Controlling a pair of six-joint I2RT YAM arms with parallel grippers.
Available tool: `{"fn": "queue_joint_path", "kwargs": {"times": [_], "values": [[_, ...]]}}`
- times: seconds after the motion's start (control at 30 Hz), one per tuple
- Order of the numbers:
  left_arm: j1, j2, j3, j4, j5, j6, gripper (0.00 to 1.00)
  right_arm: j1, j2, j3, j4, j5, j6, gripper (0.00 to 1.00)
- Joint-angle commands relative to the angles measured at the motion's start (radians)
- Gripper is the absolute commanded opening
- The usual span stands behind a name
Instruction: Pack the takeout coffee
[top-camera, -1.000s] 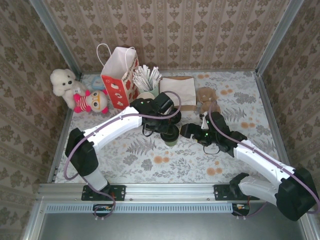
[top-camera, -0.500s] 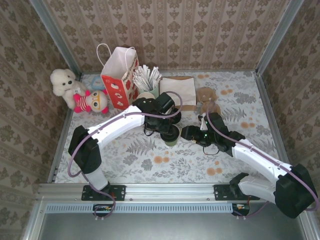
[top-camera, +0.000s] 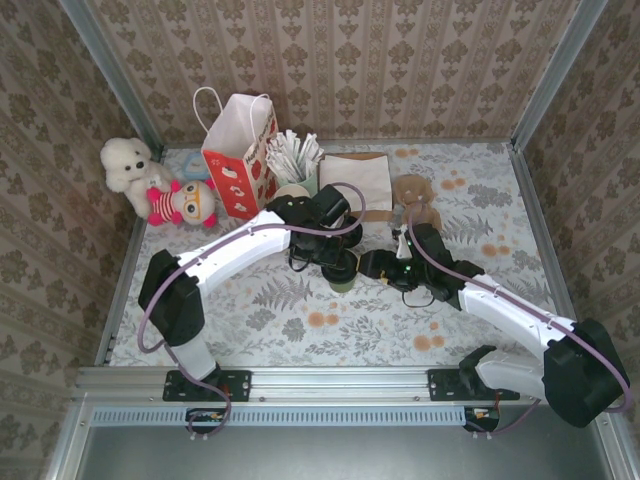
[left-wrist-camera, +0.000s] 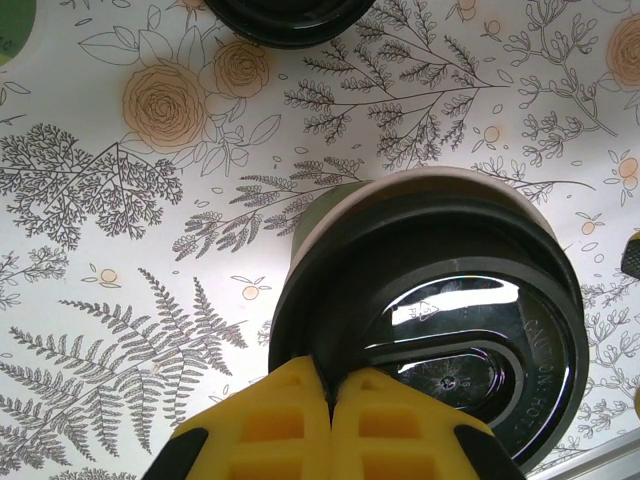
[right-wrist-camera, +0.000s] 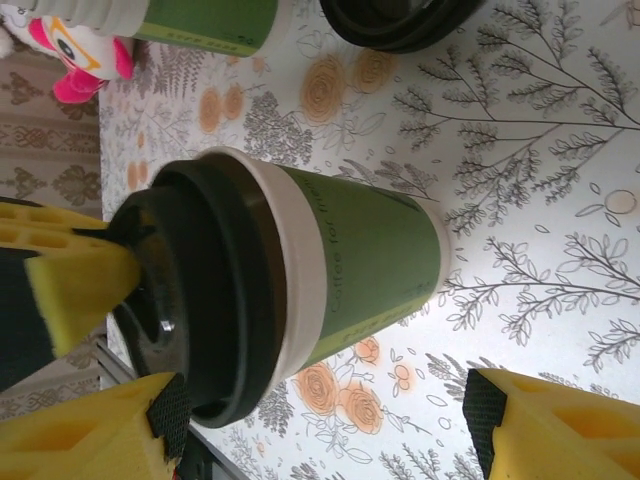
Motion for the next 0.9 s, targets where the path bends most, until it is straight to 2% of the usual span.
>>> {"fn": "queue_joint_path", "kwargs": {"times": [0.0,0.87], "values": [[0.003,0.021,0.034,-0.005,0.014,0.005,0.00,-0.003,0.015,-0.018,0.041,-0.033,0.026,0.75],[0.001,0.094,0.107,-0.078,0.042,0.049,0.00,-0.003,0.056,-0.018,0.043,-0.011,0.049,0.72]]}}
